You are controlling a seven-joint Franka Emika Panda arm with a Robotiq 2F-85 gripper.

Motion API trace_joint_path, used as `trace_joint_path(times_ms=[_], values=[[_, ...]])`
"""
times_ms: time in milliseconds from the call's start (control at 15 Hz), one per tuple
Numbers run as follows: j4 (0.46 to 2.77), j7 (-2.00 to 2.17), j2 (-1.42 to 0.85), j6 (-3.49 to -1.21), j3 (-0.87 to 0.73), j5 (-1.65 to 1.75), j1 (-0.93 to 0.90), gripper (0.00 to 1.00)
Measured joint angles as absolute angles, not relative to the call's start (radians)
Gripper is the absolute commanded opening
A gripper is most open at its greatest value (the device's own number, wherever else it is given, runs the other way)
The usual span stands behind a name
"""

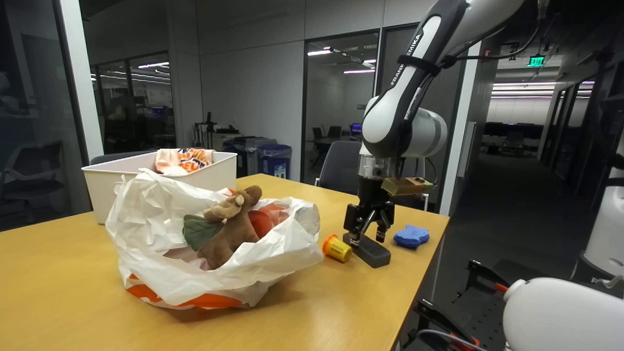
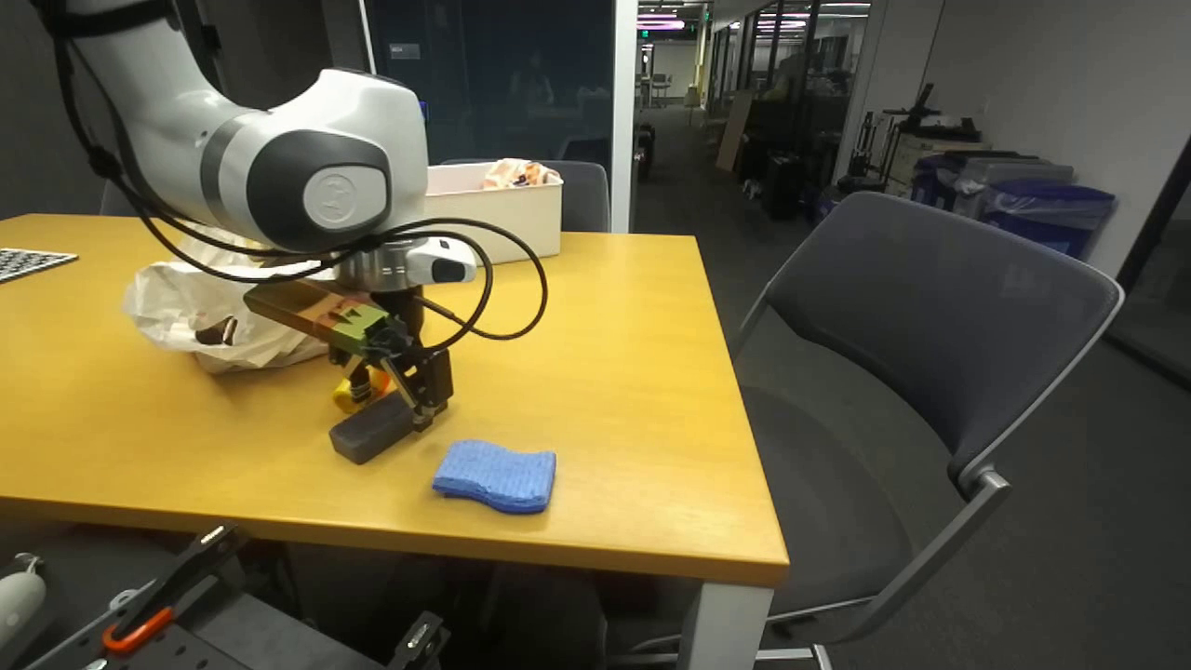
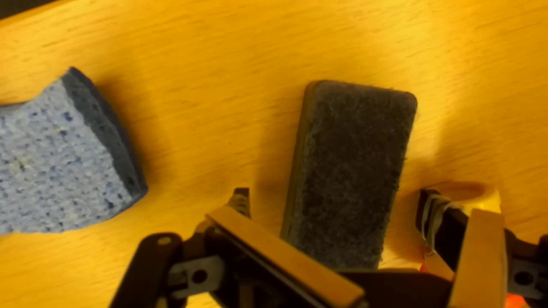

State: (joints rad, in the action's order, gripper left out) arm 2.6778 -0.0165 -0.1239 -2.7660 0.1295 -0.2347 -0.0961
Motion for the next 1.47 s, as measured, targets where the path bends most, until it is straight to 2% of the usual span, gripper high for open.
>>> trace_joint_path(times_ms=[67, 133, 400, 867, 1200, 1467], values=[[2.676, -0.017, -0.130, -2.766, 0.134, -0.235, -0.096, 0.73], [2.675, -0.017, -0.136, -2.766, 0.138, -0.235, -0.096, 0.66], [2.674, -0.024, -0.150, -2.768, 0.145, -0.235, -0.096, 0.34], [2.674, -0.005, -0.101, -2.801, 0.144, -0.135, -0.104, 0.33], [2.704, 0.129, 0.146, -2.802, 0.161, 0.106, -0.126, 0.33], [2.736, 0.167, 0.328, -2.815, 0.265, 0.158, -0.155, 0.33]])
